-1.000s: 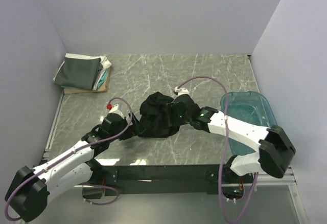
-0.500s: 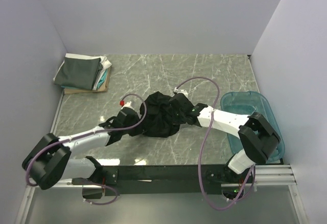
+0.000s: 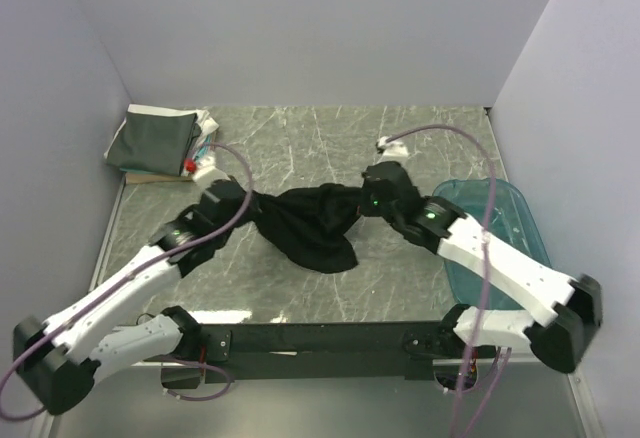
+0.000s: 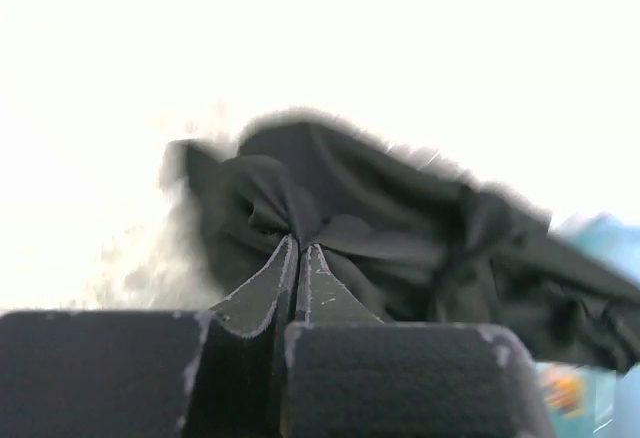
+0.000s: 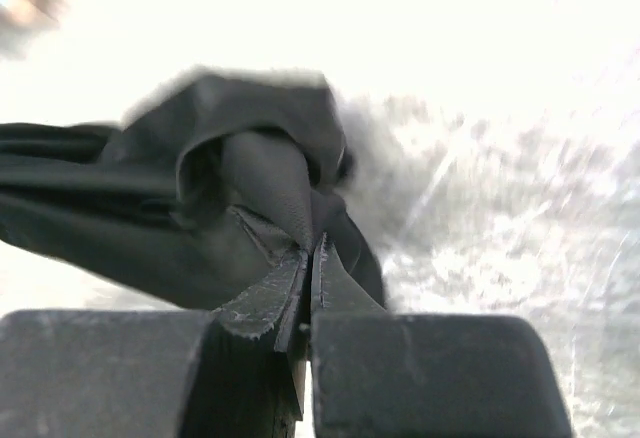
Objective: Fold and stack the t-shirts
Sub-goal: Flatten the tshirt out
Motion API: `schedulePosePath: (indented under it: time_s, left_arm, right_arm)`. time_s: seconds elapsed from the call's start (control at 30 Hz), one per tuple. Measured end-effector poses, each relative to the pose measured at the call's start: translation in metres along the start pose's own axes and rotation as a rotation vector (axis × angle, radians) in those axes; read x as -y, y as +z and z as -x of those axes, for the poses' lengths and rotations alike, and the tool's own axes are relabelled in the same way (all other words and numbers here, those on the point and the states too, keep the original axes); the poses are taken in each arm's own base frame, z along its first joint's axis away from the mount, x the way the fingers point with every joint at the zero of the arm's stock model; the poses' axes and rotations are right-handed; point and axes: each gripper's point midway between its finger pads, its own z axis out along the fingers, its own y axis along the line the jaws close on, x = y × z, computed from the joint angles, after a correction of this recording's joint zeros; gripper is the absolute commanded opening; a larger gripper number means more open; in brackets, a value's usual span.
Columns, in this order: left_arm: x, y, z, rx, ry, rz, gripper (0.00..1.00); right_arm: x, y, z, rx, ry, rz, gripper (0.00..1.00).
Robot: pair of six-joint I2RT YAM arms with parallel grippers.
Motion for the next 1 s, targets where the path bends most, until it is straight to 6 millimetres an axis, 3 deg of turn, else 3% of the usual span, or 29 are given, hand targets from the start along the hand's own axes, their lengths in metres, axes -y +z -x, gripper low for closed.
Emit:
schedulePosePath:
  time_s: [0.17,0.27,0.4,0.6,0.73,0.83,0.9,1.0]
  left_arm:
    - [0.030,-0.065,0.094,0.248,-0.112,-0.084,0.01]
    - [0.039,-0.107,0.133,0.346,-0.174,-0.151,0.01]
    - [0.047,-0.153,0.164,0.415,-0.222,-0.253,0.01]
    - [0.059,-0.195,0.180,0.441,-0.231,-0.389,0.01]
    - [0.065,-0.199,0.180,0.432,-0.209,-0.419,0.01]
    - [0.070,-0.185,0.179,0.419,-0.190,-0.379,0.01]
    - [0.071,-0.167,0.179,0.420,-0.179,-0.316,0.01]
    - [0.069,-0.118,0.169,0.396,-0.130,-0.161,0.01]
  right_arm:
    - [-0.005,-0.068,0.069,0.208,0.052,0.095,0.00]
    - [-0.004,-0.112,0.099,0.315,0.077,0.167,0.00]
    - [-0.008,-0.170,0.121,0.416,0.090,0.314,0.00]
    - [-0.021,-0.224,0.123,0.461,0.068,0.517,0.00]
    - [-0.025,-0.228,0.118,0.445,0.054,0.552,0.00]
    - [-0.024,-0.220,0.116,0.429,0.057,0.527,0.00]
    - [-0.019,-0.209,0.118,0.422,0.073,0.472,0.00]
    - [-0.008,-0.175,0.116,0.391,0.095,0.360,0.00]
